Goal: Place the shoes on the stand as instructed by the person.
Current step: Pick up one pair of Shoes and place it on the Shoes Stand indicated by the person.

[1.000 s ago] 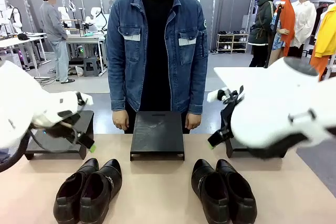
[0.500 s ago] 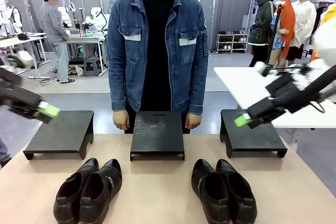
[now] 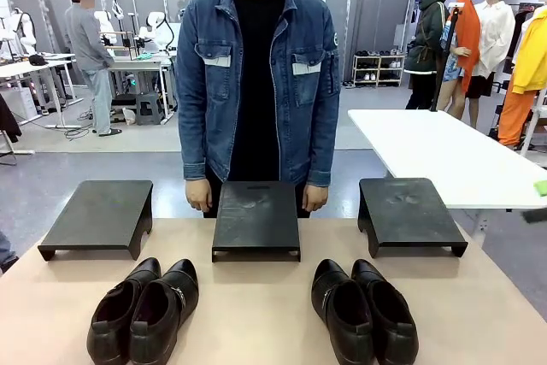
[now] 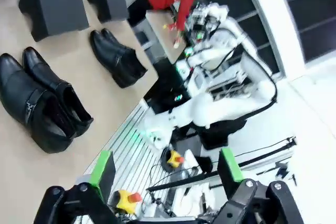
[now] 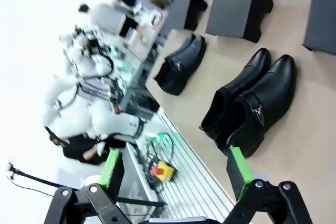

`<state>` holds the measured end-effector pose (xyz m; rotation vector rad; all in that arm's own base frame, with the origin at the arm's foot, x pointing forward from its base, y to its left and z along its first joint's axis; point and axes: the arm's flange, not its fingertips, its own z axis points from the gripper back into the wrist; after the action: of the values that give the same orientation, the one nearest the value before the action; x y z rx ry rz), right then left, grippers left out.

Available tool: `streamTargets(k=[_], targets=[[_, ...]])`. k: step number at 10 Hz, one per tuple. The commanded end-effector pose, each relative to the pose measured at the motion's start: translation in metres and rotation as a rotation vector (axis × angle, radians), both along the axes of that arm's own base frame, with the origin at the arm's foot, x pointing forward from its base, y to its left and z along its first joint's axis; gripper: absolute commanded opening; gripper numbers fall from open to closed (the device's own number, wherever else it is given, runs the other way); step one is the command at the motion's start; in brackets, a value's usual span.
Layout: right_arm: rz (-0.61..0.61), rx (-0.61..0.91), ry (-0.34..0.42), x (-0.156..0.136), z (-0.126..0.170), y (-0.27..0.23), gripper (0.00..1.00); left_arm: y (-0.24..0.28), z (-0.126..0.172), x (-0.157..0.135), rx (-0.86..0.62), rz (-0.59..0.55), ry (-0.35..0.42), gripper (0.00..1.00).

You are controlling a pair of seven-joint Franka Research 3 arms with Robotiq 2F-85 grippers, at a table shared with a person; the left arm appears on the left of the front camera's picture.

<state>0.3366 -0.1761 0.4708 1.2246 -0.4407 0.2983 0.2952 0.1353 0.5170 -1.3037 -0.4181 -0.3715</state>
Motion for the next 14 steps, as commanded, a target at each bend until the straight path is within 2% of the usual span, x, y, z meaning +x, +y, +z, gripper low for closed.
streamTargets(k=[1,2,3,6,9,10,14], targets=[[-0.098,0.117,-0.05,-0.021,-0.02,-0.035,1.0,0.028,-0.01,-0.025,-0.102,0.114,-0.012,1.0],[-0.152,0.158,-0.075,-0.042,-0.029,-0.055,1.0,0.049,-0.018,-0.045,-0.108,0.206,0.03,1.0],[-0.203,0.185,-0.088,-0.057,-0.033,-0.07,1.0,0.066,-0.026,-0.061,-0.08,0.252,0.047,1.0],[-0.298,0.209,-0.067,-0.086,-0.045,-0.099,1.0,0.1,-0.028,-0.09,-0.058,0.379,0.04,1.0],[-0.317,0.184,-0.057,-0.082,-0.045,-0.097,1.0,0.095,-0.029,-0.077,-0.039,0.401,0.033,1.0],[-0.302,0.19,-0.035,-0.091,-0.046,-0.104,1.0,0.103,-0.028,-0.092,-0.071,0.389,0.06,1.0],[-0.302,0.19,-0.035,-0.091,-0.046,-0.104,1.0,0.103,-0.028,-0.092,-0.071,0.389,0.06,1.0]])
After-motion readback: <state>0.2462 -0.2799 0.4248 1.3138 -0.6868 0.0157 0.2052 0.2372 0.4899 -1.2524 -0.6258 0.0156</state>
